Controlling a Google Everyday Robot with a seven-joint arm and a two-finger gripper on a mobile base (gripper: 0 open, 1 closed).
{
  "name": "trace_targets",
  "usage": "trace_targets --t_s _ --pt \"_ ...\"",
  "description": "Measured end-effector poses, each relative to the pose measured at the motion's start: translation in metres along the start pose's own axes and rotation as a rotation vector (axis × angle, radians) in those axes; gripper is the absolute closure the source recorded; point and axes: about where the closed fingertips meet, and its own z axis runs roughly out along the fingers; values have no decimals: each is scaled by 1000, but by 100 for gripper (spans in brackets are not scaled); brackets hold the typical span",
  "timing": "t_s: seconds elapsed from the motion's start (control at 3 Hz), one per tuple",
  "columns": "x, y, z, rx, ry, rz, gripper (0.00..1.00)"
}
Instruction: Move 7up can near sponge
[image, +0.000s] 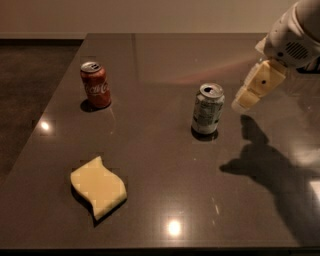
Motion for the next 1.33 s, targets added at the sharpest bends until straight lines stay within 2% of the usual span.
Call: trace_targets --t_s 0.33,0.67,1.33 --pt "-18 1 25 -34 -56 21 0" --pt "-26 3 46 -63 -82 35 0" --pt "-34 19 80 -131 -70 29 0"
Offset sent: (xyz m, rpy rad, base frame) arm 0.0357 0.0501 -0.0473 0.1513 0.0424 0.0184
